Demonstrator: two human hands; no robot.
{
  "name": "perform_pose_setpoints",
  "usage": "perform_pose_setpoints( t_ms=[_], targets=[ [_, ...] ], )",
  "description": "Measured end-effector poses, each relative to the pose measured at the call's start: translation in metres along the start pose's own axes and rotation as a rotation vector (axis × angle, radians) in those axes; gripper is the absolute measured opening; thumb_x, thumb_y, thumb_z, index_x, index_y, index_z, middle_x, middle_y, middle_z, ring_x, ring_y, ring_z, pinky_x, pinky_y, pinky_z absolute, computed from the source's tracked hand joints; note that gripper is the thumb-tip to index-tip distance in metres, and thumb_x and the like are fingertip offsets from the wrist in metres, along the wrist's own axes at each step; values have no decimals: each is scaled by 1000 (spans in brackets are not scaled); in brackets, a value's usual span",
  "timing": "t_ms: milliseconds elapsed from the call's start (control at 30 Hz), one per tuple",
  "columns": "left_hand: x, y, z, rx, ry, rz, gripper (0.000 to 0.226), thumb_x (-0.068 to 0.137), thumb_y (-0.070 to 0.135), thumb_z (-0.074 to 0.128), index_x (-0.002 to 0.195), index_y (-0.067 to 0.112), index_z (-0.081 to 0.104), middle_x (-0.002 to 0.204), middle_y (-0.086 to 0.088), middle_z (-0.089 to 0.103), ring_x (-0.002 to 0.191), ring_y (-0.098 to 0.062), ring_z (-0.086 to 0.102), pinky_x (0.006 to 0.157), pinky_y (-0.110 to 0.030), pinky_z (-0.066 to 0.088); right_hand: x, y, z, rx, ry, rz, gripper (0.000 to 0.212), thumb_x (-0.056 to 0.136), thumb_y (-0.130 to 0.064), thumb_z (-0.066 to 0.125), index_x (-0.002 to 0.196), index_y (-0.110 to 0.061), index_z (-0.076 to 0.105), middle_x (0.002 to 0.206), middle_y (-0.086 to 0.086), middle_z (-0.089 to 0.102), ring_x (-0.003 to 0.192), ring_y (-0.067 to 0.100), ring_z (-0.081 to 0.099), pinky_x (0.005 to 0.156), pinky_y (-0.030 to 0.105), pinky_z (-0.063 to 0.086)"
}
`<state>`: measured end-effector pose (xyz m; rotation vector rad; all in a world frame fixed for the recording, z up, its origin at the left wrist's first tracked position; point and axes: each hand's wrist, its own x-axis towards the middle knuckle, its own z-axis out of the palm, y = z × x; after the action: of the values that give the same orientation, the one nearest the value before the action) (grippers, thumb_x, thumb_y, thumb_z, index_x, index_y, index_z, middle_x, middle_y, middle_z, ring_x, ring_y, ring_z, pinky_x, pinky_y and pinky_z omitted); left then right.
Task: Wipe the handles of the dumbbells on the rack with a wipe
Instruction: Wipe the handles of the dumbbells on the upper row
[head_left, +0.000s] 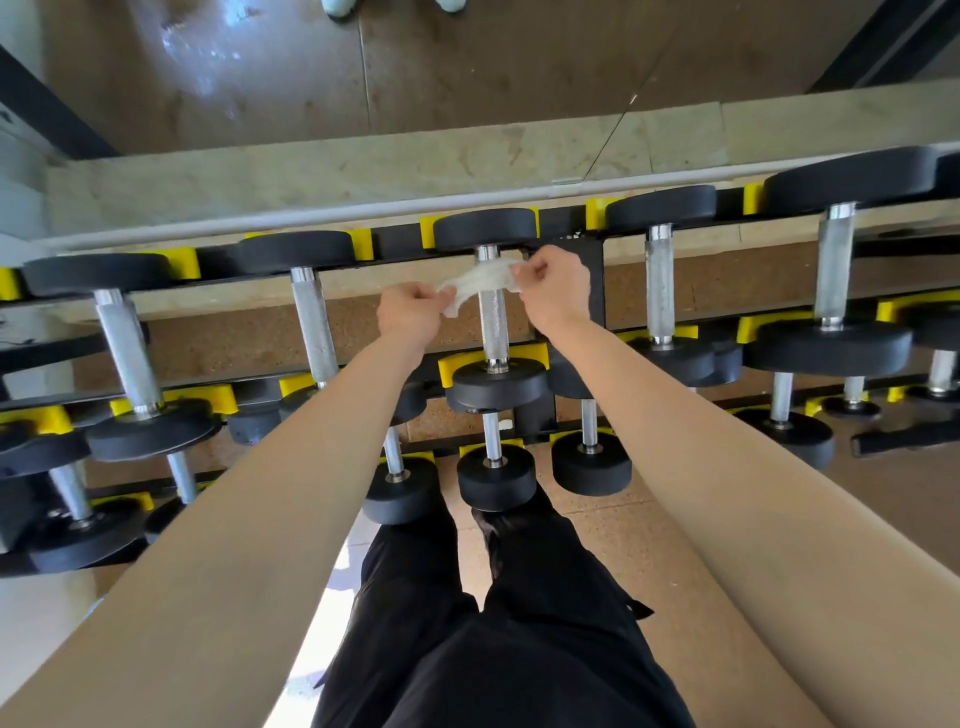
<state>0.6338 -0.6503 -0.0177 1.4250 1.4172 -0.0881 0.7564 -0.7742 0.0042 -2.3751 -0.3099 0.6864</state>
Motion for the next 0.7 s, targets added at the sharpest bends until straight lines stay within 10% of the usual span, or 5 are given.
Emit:
perform_pose_setpoints(
  t_ms=[200, 467, 700],
  targets=[
    [-7, -14, -11, 68, -55, 127, 25, 85, 34, 78, 72, 23, 61, 81, 2, 69, 81, -19, 64, 81, -39, 56, -15, 26, -9, 13, -100, 32, 11, 97, -25, 62, 91, -17, 63, 92, 2, 69, 83, 14, 69, 66, 20, 53],
    [-26, -29, -18, 289, -259, 197, 24, 85, 30, 81, 73, 19, 63, 81, 2, 66, 79, -17, 61, 76, -33, 52, -27, 54, -22, -116, -185, 12, 15, 96, -28, 64, 89, -15, 64, 85, 3, 69, 81, 20, 69, 79, 40, 58],
    [-22, -50, -28, 586, -179, 221, 17, 86, 32, 79, 83, 17, 69, 96, 4, 67, 97, -20, 64, 76, -31, 45, -50, 53, -17, -245, -327, -172, 12, 92, -26, 70, 87, -15, 70, 82, -5, 66, 77, 9, 58, 71, 24, 46]
  ],
)
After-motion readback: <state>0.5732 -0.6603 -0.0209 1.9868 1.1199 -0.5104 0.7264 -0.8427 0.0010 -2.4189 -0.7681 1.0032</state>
